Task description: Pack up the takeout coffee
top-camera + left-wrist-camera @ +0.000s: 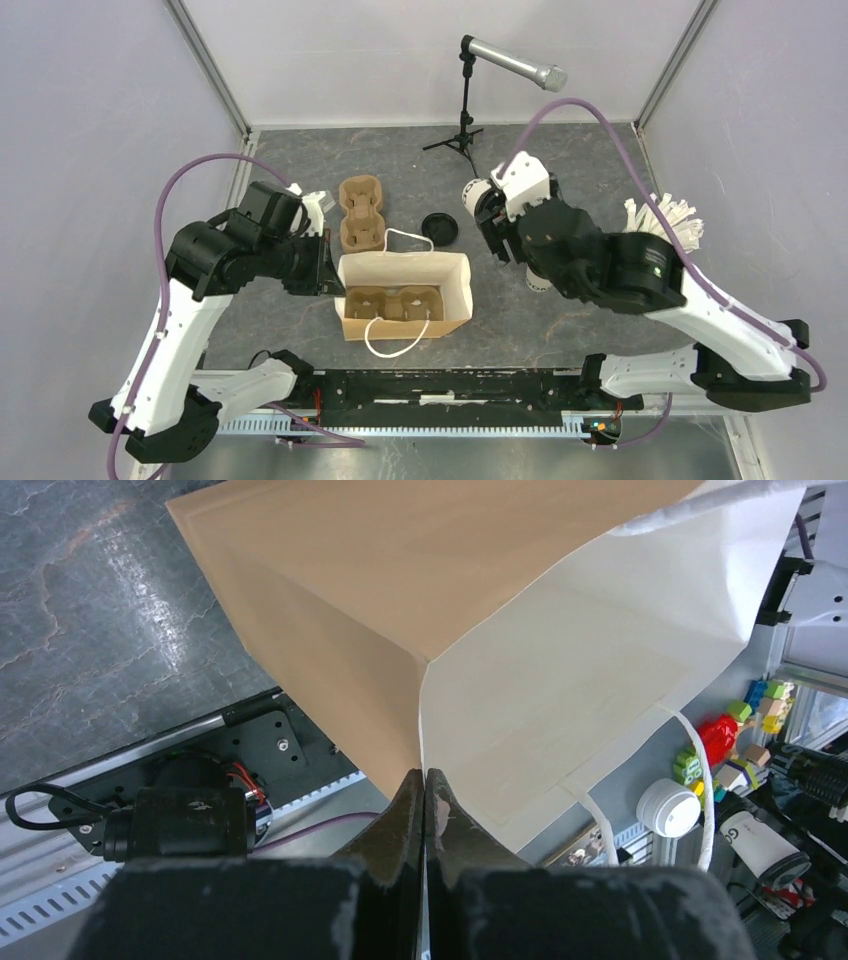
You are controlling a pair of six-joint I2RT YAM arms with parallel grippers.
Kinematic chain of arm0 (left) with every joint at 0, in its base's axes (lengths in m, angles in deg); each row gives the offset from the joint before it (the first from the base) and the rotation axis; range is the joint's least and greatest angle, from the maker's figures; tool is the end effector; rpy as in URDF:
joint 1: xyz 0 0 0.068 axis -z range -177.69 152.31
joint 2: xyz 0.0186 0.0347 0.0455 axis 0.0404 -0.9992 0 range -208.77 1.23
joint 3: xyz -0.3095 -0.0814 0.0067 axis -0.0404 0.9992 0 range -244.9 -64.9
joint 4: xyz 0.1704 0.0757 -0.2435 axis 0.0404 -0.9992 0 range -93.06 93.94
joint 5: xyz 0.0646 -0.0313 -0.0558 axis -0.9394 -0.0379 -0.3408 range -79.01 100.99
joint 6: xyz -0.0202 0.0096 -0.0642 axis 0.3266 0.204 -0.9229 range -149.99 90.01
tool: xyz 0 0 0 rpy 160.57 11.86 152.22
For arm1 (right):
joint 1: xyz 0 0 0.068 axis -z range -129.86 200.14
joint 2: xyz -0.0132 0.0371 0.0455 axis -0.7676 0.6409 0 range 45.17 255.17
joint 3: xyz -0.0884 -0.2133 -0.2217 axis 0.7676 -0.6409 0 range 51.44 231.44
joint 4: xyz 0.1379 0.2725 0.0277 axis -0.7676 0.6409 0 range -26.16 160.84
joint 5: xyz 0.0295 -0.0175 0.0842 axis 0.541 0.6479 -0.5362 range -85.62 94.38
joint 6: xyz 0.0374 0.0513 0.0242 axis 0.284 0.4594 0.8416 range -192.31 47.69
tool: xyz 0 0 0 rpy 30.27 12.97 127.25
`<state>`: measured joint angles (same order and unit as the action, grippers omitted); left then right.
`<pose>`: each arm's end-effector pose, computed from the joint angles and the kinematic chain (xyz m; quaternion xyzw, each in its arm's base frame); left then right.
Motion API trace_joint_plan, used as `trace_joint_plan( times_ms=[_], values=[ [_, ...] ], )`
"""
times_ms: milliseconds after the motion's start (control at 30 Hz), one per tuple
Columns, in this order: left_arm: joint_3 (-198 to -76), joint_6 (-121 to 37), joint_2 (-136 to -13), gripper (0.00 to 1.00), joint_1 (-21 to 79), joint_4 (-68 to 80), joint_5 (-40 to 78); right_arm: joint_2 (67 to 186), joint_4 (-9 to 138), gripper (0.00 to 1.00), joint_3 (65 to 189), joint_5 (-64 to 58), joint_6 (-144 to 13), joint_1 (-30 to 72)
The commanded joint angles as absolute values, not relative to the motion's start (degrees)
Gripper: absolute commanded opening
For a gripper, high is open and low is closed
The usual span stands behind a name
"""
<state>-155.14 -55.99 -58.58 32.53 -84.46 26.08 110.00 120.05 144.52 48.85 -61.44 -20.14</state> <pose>0.1242 -0.0889 0.4762 0.0713 0.9509 -0.2402 0.1817 0.1090 0.1907 0.5350 -0.2237 0.7857 0.0640 0.5732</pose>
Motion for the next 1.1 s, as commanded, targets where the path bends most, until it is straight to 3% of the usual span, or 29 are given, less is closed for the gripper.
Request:
trace_joint_plan(
  times_ms=[0, 300, 533, 1067],
  values=[
    [-153.7, -53.7, -55.5, 0.02, 32.1, -83.4, 23.3, 113.8, 128.9, 0.58, 149.0, 40.1, -54.9, -11.7],
    [-152.6, -52.3, -52.9, 0.02, 32.0, -83.4, 22.0, 121.0, 132.0, 0.58, 148.5, 19.0, -54.4, 2.0],
    [-153.9, -52.1, -52.5, 0.02, 32.0, -83.5, 21.8, 126.5, 135.5, 0.57, 143.3, 7.1, -57.1, 6.6],
    [-153.1, -53.6, -51.1, 0.02, 32.0, -79.4, 23.5, 131.8, 129.0, 0.59, 130.2, 9.3, -62.3, 7.3]
  ],
)
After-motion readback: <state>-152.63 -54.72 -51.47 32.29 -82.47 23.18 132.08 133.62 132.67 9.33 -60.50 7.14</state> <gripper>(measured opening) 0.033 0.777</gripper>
